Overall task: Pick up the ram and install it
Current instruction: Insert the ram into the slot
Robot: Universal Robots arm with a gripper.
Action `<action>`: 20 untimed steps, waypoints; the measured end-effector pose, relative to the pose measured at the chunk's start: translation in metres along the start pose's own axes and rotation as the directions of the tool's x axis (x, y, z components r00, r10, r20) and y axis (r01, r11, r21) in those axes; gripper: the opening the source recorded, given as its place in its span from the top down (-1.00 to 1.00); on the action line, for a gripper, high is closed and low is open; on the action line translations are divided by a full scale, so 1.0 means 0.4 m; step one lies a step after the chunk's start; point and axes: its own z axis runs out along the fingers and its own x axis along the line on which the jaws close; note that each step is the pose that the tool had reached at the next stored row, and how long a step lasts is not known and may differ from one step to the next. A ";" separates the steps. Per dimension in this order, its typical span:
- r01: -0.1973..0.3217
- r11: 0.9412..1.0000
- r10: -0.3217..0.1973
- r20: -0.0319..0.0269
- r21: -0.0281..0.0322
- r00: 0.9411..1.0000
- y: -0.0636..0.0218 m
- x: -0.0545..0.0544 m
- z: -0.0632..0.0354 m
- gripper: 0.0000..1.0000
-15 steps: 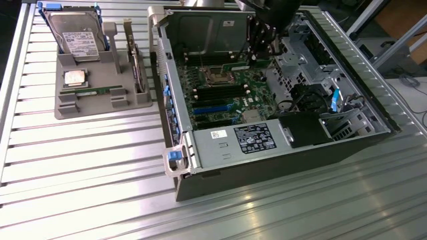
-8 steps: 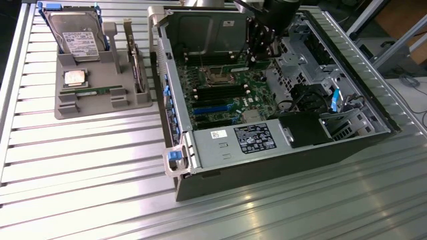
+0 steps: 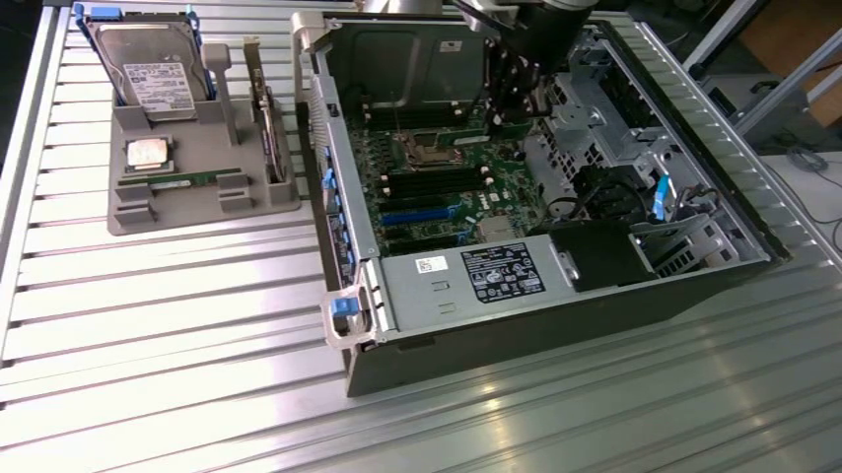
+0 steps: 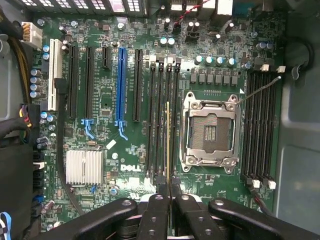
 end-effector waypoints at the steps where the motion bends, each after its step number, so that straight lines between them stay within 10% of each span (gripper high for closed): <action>1: 0.000 1.000 0.000 0.000 0.000 1.000 0.001 0.000 0.002 0.76; 20: -0.065 0.998 0.065 0.002 0.001 0.998 0.062 0.004 0.040 0.76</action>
